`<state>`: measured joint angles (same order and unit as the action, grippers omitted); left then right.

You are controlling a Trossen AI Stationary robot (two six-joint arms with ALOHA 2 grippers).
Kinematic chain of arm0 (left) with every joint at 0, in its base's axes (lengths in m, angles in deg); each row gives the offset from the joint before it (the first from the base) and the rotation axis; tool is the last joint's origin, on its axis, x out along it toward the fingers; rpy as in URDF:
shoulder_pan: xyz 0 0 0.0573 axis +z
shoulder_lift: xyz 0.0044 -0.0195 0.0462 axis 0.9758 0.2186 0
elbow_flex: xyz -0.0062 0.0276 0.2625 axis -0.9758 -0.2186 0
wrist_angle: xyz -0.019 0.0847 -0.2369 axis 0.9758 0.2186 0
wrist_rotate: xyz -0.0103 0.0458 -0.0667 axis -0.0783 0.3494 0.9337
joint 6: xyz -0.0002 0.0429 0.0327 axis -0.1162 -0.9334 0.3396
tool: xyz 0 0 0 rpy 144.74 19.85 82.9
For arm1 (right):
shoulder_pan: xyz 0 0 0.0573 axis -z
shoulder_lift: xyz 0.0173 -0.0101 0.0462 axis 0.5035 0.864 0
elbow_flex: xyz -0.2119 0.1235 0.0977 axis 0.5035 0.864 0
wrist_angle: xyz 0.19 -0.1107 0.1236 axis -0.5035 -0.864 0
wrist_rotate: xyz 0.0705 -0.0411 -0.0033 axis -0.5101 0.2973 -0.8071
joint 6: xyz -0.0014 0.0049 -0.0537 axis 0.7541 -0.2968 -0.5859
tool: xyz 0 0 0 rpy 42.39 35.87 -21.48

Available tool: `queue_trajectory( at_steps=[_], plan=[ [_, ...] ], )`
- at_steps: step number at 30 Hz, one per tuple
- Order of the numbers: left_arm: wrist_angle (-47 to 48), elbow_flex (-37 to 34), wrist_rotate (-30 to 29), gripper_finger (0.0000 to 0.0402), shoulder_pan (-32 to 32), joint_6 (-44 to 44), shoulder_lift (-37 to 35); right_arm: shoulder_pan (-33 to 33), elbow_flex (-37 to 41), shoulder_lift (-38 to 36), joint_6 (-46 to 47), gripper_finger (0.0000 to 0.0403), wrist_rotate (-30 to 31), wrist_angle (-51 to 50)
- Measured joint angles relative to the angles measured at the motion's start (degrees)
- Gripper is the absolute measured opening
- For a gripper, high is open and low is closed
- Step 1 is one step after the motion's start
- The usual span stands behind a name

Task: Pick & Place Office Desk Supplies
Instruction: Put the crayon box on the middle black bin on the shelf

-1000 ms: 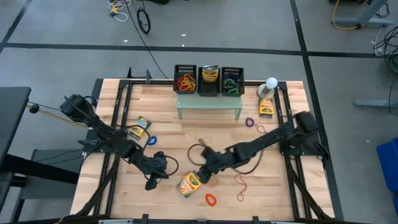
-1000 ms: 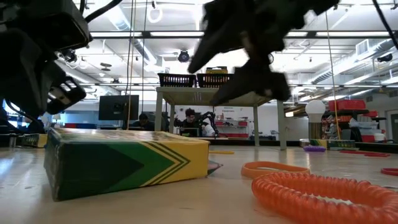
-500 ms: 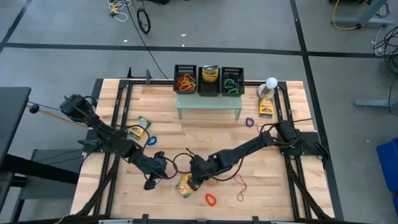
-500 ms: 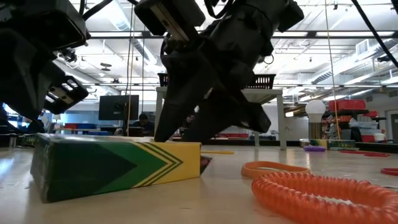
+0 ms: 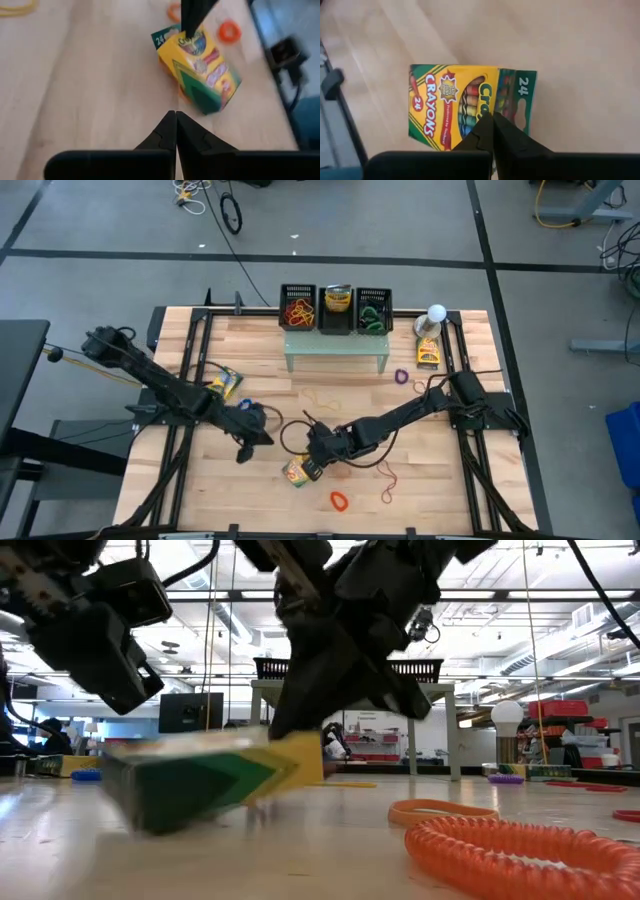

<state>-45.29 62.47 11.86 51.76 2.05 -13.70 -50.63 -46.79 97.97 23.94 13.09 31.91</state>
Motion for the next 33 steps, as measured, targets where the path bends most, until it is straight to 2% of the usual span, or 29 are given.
queue_trajectory(
  at_steps=[6,14,20,25,28,33],
  plan=[
    [-2.5,-4.4,4.0,0.0025,4.1,5.0,-8.3,0.0,0.0,-3.9,-3.3,0.0001,6.6,-7.2],
    [-5.4,-4.7,7.3,0.0099,10.1,10.0,-9.5,0.1,0.0,-7.9,-11.6,0.0001,20.2,-16.0],
    [-10.2,-4.7,7.3,0.0163,14.8,9.0,-9.4,0.8,-3.0,-7.8,-25.0,0.0000,29.6,-21.0],
    [-9.1,-4.7,8.1,0.0209,18.1,6.8,-9.4,2.0,-4.6,-7.6,-36.5,0.0000,36.9,-23.3],
    [-6.3,-4.7,8.1,0.0221,19.1,4.8,-9.4,2.2,-4.6,-7.6,-43.5,0.0000,40.6,-24.5],
    [-4.6,-4.7,7.6,0.0218,19.7,2.6,-9.4,1.3,-4.5,-6.9,-53.1,0.0000,46.3,-27.2]
  ],
)
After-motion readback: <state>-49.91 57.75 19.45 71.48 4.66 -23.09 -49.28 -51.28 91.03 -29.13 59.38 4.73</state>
